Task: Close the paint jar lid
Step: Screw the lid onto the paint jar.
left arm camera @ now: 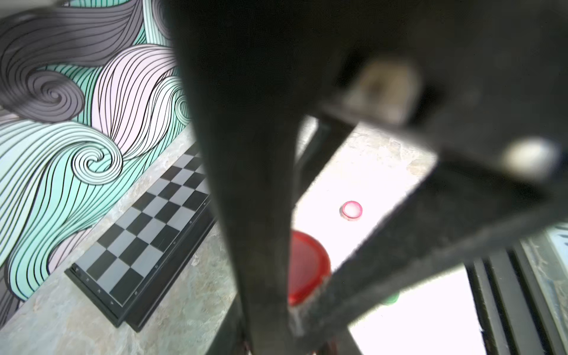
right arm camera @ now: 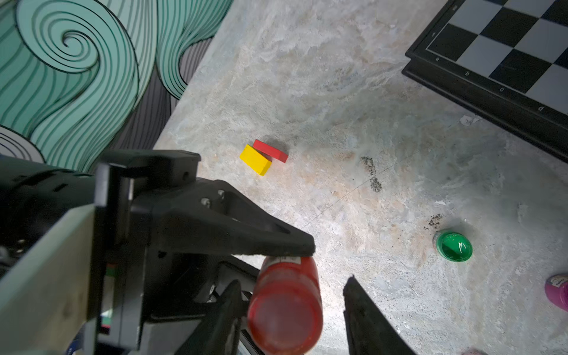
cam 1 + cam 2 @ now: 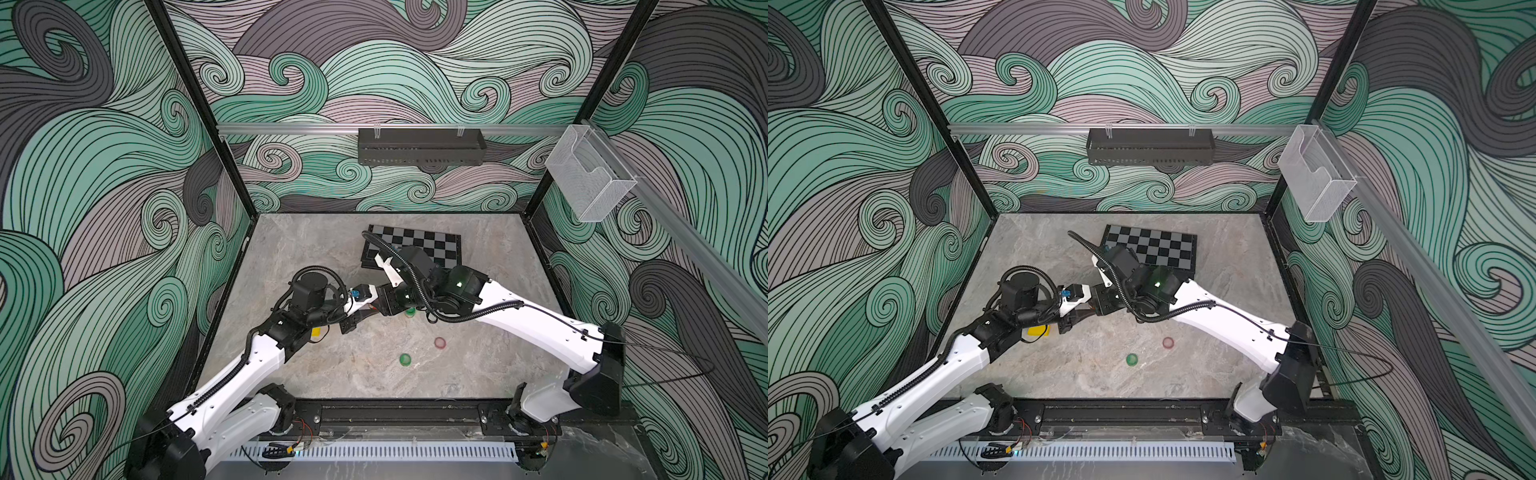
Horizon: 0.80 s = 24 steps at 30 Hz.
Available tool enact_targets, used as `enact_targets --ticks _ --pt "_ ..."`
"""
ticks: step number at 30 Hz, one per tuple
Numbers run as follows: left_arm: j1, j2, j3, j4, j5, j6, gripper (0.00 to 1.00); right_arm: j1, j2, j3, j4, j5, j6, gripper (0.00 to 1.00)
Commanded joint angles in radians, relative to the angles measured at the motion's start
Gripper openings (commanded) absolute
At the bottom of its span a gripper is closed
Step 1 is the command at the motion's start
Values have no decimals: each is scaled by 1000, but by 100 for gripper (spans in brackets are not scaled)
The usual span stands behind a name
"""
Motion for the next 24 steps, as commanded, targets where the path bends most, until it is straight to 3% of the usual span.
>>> enact_targets --ticks 1,8,16,21,24 --pt "-11 6 34 39 36 11 26 -24 -64 -24 84 -30 -117 66" --pt "-11 20 50 -24 96 59 27 -146 -197 -130 146 -108 -267 98" --pt "-11 52 75 -100 197 117 26 -282 -297 -307 315 -293 -382 98" --pt "-11 71 96 -149 220 142 26 -284 -361 -417 447 -492 -554 98" --pt "-11 73 99 -157 235 148 26 -273 -374 -430 417 -604 -680 98"
